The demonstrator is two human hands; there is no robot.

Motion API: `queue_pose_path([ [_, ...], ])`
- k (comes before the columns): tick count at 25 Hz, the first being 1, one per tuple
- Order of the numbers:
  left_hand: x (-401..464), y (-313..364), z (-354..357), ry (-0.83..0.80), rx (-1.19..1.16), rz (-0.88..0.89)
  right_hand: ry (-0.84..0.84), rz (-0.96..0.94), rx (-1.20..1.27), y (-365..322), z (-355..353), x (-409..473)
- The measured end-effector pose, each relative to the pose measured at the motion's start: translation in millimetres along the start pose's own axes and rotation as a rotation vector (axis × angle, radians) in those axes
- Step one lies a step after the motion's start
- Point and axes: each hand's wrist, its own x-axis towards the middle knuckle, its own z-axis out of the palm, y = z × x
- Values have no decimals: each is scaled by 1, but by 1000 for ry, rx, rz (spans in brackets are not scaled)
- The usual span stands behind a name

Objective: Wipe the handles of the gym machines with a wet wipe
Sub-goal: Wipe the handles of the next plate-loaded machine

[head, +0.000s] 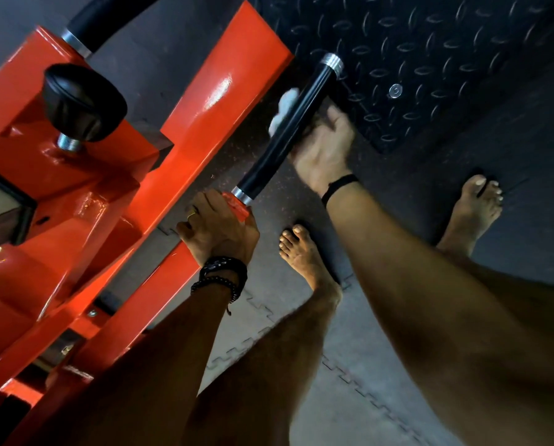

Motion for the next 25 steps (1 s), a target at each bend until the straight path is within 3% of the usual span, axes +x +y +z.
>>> queue_pose_path([
  [2, -2, -3, 0, -117, -7, -7, -43, 153, -114, 28, -8, -22],
  [4, -3, -5, 4, -97, -9, 7, -86, 213, -134, 64, -12, -48],
  [7, -3, -5, 7, -93, -52, 14, 54, 104, -17, 37, -8, -44],
  [10, -3, -7, 9, -103, -71, 17, 152, -183, 24, -22, 3, -27],
  [13, -2, -7, 10, -118, -85, 5, 206, -423, -280, -22, 11, -27],
  [19, -2, -6, 10, -91, -41, 11, 122, -745, -1151, 88, -19, -83],
  [22, -3, -7, 10, -109, -57, 20, 32, -952, -1296, 37, -18, -50],
  [25, -2, -7, 11, -102, -69, 21, 185, -1158, -1426, -36, 4, -7],
])
